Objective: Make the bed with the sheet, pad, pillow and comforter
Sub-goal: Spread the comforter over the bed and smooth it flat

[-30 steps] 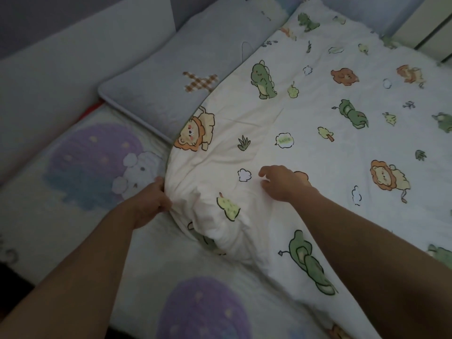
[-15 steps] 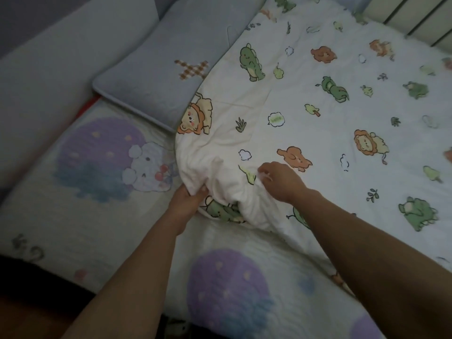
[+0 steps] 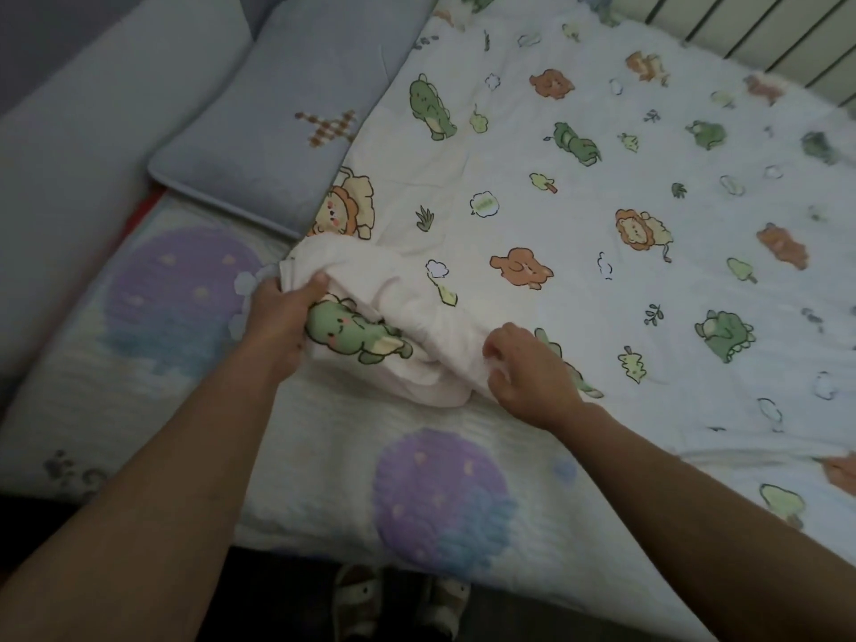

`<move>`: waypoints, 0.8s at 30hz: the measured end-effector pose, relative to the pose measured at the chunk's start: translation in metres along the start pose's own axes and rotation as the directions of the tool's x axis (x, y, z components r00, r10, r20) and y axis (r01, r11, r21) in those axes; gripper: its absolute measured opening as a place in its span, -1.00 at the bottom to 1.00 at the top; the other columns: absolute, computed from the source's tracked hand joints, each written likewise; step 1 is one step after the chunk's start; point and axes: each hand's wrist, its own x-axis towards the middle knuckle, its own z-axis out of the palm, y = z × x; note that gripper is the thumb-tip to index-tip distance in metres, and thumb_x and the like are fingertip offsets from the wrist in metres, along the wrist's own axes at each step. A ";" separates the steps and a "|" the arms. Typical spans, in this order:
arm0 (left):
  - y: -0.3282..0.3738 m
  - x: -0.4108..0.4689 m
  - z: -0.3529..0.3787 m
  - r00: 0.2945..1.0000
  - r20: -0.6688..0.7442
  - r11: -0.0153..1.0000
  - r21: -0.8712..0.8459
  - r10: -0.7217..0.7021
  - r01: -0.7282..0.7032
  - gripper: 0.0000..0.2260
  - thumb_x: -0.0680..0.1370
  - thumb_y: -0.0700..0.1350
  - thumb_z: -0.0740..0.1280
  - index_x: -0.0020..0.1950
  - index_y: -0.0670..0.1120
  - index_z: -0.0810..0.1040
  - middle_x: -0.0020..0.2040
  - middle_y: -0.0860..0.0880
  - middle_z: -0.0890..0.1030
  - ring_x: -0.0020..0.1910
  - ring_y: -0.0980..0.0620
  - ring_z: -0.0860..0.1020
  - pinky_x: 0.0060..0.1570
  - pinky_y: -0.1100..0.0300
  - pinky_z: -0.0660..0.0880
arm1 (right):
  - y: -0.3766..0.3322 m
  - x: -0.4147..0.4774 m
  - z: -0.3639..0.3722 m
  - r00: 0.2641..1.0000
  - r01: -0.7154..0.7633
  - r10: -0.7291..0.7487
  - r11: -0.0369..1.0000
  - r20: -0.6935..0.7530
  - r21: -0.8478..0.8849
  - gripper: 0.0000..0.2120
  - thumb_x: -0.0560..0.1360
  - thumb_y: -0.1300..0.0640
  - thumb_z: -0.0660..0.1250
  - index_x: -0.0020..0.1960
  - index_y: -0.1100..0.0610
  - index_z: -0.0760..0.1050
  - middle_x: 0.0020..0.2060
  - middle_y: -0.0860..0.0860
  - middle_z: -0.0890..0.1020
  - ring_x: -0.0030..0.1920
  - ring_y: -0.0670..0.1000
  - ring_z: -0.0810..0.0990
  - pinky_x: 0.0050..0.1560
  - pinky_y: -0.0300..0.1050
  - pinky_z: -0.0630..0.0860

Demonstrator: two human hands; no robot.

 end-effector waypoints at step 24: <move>0.002 0.044 0.127 0.949 0.278 0.989 -0.032 0.150 -0.147 -0.56 0.45 -0.42 0.32 0.30 -0.15 0.45 0.17 -0.12 0.59 0.13 -0.07 0.59 0.11 0.05 0.54 | 0.108 0.078 0.027 0.798 -0.574 0.592 0.804 -0.118 0.152 -0.75 0.60 0.07 0.06 0.16 0.19 0.38 0.02 0.23 0.54 0.04 0.28 0.52 -0.09 0.00 0.37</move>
